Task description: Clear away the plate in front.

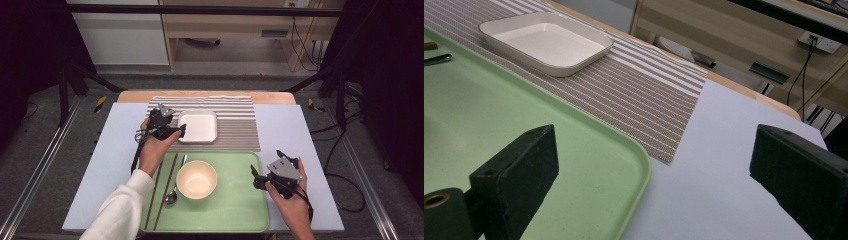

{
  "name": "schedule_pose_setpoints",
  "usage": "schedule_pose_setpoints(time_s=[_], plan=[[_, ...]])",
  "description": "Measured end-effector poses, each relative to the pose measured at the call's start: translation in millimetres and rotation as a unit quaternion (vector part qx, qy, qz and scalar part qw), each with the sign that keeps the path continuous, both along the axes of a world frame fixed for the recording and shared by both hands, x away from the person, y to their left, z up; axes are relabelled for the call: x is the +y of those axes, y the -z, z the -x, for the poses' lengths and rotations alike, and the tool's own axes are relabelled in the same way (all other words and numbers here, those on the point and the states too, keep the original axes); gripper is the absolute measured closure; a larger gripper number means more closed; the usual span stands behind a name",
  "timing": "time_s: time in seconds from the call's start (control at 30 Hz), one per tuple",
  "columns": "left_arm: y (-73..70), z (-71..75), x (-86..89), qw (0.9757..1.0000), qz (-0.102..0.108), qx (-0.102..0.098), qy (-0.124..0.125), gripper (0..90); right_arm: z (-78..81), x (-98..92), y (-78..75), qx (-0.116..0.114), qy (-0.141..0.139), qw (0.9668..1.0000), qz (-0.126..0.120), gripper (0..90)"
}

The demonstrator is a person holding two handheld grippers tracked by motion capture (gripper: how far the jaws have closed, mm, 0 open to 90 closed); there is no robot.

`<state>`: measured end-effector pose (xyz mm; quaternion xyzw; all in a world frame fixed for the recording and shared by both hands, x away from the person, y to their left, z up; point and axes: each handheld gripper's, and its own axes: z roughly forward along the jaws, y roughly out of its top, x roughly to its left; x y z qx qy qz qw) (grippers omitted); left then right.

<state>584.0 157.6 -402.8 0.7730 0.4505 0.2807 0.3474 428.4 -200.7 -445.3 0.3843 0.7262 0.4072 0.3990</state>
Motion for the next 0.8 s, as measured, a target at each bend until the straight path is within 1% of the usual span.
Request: schedule_pose_setpoints(time_s=[0.07,0.1,0.13,0.2,0.27,0.37,0.43,0.47,0.53,0.63,0.8], plan=[[4.7,-9.5,1.4,1.0000,-0.001,0.004,-0.006,26.6,0.3,-1.8,-0.6,-0.002,0.001,1.0000,-0.003,5.4],[7.1,-13.9,2.4,0.9999,0.001,0.004,-0.010,27.4,0.2,-2.1,-0.7,-0.002,0.001,1.0000,-0.003,5.4],[9.5,-18.6,3.6,0.9998,0.007,0.008,-0.017,28.2,-0.1,-2.5,-0.7,-0.001,0.001,1.0000,-0.004,5.4],[13.2,-24.2,5.3,0.9995,0.015,0.012,-0.026,29.0,-1.0,-3.0,-0.2,0.000,0.003,1.0000,-0.005,5.6],[16.1,-27.6,5.6,0.9993,0.022,0.016,-0.027,31.3,-1.3,-2.8,0.0,0.000,0.002,1.0000,-0.004,5.6],[19.9,-30.1,3.7,0.9992,0.019,0.020,-0.029,32.3,-1.0,-1.8,-0.1,-0.001,0.001,1.0000,-0.003,5.5],[20.9,-30.0,0.9,0.9992,0.025,0.025,-0.020,32.1,-0.5,-1.5,-0.4,-0.002,0.002,1.0000,-0.002,4.7],[20.9,-29.4,-0.7,0.9994,0.022,0.023,-0.016,32.3,-0.4,-1.5,-0.4,-0.002,0.002,1.0000,-0.002,4.7],[20.5,-28.6,-3.1,0.9993,0.027,0.024,-0.013,32.9,-0.5,-1.6,-0.1,-0.002,0.002,1.0000,-0.001,4.7],[21.8,-28.8,-5.9,0.9992,0.027,0.026,-0.012,35.6,-0.5,-1.0,-0.2,-0.001,0.002,1.0000,-0.002,4.6],[24.0,-30.0,-5.4,0.9992,0.024,0.029,-0.016,37.5,0.6,-0.6,-0.2,0.001,-0.007,1.0000,-0.002,4.7]])
